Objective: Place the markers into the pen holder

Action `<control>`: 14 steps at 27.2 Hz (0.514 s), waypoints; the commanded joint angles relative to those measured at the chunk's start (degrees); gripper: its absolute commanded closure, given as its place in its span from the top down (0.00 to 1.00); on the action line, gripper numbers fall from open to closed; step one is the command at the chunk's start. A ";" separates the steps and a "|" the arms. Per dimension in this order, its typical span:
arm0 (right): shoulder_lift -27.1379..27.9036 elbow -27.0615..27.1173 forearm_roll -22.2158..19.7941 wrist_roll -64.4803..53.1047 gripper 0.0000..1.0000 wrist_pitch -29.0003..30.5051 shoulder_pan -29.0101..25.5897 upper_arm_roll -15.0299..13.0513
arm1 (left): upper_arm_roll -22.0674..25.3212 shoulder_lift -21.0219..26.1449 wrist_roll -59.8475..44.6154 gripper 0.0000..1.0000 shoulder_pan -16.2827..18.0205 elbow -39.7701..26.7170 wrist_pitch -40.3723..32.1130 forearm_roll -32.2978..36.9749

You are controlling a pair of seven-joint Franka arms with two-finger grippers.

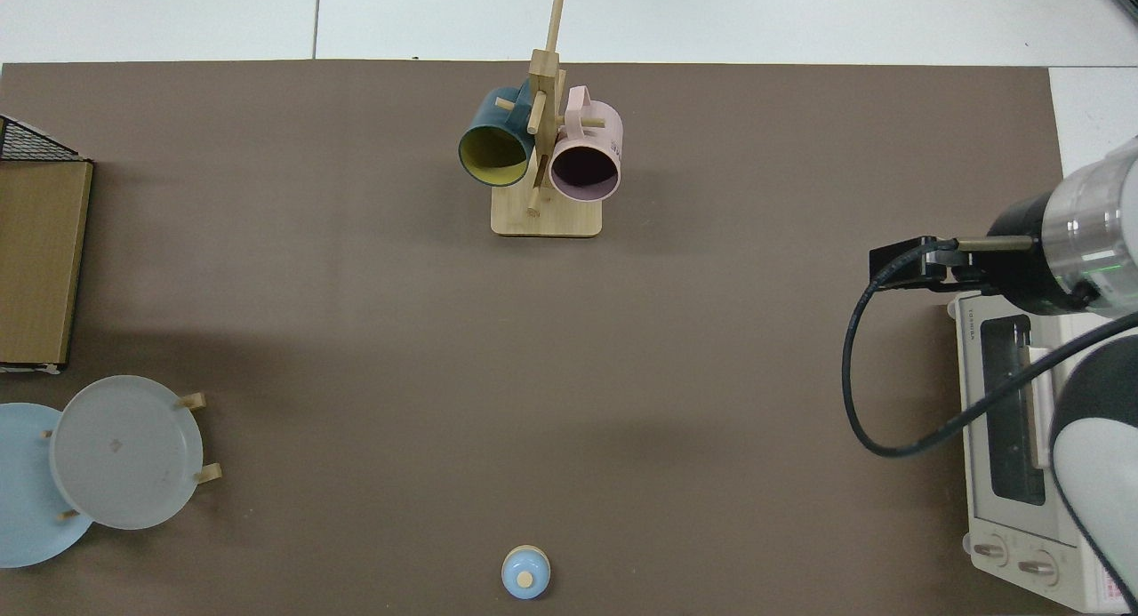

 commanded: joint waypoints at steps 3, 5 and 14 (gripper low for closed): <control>0.25 0.49 0.98 0.69 1.00 0.63 -0.77 0.43 | 0.80 -0.10 -1.06 0.00 -0.46 -0.39 0.67 0.37; 0.33 0.49 0.98 0.69 1.00 0.63 -0.77 0.43 | 0.80 -0.10 -0.98 0.05 -0.46 -0.30 0.67 0.28; 0.25 0.49 0.98 0.69 1.00 0.63 -0.77 0.43 | 0.80 -0.10 -1.51 0.52 -0.37 -0.22 0.75 0.02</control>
